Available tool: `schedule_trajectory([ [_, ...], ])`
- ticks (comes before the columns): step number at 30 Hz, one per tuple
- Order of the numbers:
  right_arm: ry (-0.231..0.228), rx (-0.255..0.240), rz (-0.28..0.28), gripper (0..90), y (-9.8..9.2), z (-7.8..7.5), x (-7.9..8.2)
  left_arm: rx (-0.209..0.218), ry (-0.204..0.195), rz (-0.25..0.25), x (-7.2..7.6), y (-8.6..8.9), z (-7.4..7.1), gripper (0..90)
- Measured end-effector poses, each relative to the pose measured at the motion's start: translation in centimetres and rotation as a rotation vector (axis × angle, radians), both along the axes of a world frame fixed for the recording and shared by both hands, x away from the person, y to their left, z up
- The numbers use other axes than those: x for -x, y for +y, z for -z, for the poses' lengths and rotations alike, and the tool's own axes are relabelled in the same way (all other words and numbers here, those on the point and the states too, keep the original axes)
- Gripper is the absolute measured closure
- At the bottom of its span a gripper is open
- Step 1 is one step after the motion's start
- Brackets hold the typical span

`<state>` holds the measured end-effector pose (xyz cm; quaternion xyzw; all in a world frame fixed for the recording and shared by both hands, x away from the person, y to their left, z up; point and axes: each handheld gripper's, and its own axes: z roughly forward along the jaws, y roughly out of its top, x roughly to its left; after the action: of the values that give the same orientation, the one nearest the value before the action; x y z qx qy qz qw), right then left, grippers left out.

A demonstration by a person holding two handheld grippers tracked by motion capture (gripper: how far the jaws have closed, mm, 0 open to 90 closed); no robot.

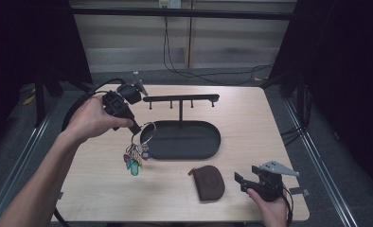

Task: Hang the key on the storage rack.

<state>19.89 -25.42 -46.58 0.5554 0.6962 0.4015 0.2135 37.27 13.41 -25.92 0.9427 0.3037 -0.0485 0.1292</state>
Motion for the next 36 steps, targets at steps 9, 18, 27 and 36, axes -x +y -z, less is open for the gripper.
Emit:
schedule_trajectory([
  [9,-0.001,-0.001,-0.003,25.7,0.0,0.0,0.0,-0.028,0.024,-0.005,-1.6,-0.8,-0.4,87.9],
  [18,-0.002,-0.004,-0.007,25.7,0.0,0.0,0.0,-0.045,0.034,-0.043,-3.5,-1.5,-0.4,87.8],
  [27,0.0,-0.007,-0.008,25.6,-0.1,0.0,0.1,-0.044,0.038,-0.084,-5.8,-1.1,-0.2,87.8],
  [36,0.001,-0.013,-0.012,25.5,-0.1,0.0,0.1,-0.067,0.06,-0.122,-7.7,-1.0,0.4,87.9],
])
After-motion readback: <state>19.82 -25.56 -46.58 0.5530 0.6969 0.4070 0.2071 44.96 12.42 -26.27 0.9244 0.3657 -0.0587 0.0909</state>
